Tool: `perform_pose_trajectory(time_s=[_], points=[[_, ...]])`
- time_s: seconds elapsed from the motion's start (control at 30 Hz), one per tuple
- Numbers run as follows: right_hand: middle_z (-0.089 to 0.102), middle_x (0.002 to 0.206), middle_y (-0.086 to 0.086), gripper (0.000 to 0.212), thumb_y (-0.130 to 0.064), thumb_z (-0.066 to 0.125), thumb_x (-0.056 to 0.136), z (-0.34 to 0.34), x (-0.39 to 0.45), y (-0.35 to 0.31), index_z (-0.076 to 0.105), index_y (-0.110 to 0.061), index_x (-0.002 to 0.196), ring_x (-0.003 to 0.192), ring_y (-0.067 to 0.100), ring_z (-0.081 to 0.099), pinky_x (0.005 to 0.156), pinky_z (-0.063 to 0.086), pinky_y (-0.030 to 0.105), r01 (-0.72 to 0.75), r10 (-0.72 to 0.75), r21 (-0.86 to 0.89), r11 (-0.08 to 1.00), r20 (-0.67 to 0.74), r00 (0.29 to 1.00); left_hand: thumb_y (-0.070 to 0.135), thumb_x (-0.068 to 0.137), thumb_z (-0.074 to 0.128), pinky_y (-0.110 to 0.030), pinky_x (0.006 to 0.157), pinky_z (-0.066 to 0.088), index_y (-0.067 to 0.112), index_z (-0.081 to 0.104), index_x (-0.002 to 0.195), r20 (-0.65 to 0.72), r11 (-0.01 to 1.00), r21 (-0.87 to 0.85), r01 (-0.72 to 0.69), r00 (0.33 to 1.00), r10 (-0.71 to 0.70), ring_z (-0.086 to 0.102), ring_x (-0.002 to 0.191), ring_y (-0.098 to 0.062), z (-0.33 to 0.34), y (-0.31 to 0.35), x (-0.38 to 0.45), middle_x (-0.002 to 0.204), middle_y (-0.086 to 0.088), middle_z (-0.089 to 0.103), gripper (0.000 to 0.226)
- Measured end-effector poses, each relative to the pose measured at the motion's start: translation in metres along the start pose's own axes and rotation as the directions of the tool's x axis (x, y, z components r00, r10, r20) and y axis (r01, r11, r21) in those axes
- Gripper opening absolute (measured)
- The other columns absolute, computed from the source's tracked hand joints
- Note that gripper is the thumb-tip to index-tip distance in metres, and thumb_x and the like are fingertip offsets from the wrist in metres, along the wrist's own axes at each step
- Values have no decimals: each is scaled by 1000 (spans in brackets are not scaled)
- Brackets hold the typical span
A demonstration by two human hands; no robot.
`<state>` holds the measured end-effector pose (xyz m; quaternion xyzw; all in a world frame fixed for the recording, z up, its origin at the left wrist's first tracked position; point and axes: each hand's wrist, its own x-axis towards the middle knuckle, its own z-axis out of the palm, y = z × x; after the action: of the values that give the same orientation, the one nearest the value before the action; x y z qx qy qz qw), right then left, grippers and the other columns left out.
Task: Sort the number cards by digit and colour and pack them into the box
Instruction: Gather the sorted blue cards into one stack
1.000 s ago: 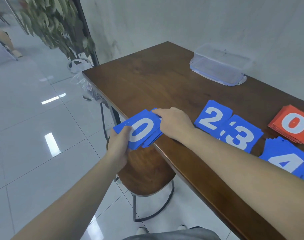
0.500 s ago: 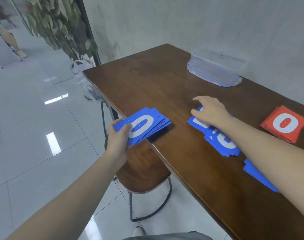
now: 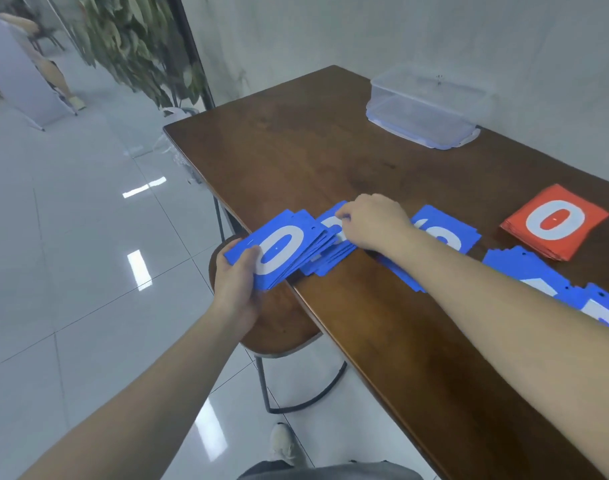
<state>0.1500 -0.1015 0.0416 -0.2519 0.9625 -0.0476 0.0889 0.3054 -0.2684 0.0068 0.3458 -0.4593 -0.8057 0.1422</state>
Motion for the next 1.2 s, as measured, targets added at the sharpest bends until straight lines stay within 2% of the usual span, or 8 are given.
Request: perform_pose_trajectory(time_s=[0.07,0.13,0.2,0.37,0.53,0.7,0.93,1.2], points=[[64,122,2,41,-10,41,93,5,-8,-11,66,-26,120,122,28,51,93,47,37,47,-47,37,998,-10,999,7,98,58,-38,77,60,18,60,103,5,998,59,-22,1000,22,76,81,-17,1,-6,-11,94,-2,77,12],[63,129,0,49,-7,39,93,9,-19,-19,60,-27,132,128,27,48,94,46,37,92,-93,122,988,1,996,7,98,57,-42,86,58,20,60,94,-19,994,101,-26,999,28,75,75,-16,5,-10,-21,84,2,77,14],[56,143,0,58,-8,37,96,12,-29,-24,48,-32,148,132,25,45,96,42,34,136,-140,215,967,3,990,10,96,61,-43,85,60,22,54,106,-61,994,111,-22,998,29,76,85,-20,7,-13,-25,99,-3,76,17],[59,140,-5,47,-16,43,97,12,-37,-5,55,-33,139,128,20,52,98,46,35,221,-203,422,879,-88,975,9,95,65,-43,81,62,24,51,112,-119,992,115,-50,991,64,75,85,-21,4,-16,-32,111,-8,71,27],[53,146,-2,43,-38,54,93,-4,-39,61,56,-35,136,137,29,41,109,39,43,57,-13,307,950,-142,990,9,96,64,-29,58,58,22,44,138,-92,1000,-26,-11,996,9,75,85,-22,1,-20,-40,116,-5,73,48],[48,148,-1,62,-59,64,85,-10,-50,116,49,-36,140,137,34,40,110,37,46,-214,213,215,953,28,977,13,100,57,-21,48,51,12,67,115,-1,999,4,44,999,-44,74,74,-19,-1,-25,-52,106,-7,76,18],[50,145,-2,64,-64,64,83,3,-71,80,52,-38,141,135,31,38,108,37,46,-159,156,151,976,29,987,16,100,58,-26,63,58,16,67,109,73,991,-44,129,989,-126,76,84,-16,-5,-28,-59,101,-2,78,13],[52,145,-2,56,-8,38,97,25,-101,3,45,-28,149,127,28,40,101,40,37,8,-7,171,985,-6,1000,15,100,58,-33,69,59,20,58,128,101,994,-15,106,989,-104,74,100,-22,-16,-38,-69,115,-1,75,28]])
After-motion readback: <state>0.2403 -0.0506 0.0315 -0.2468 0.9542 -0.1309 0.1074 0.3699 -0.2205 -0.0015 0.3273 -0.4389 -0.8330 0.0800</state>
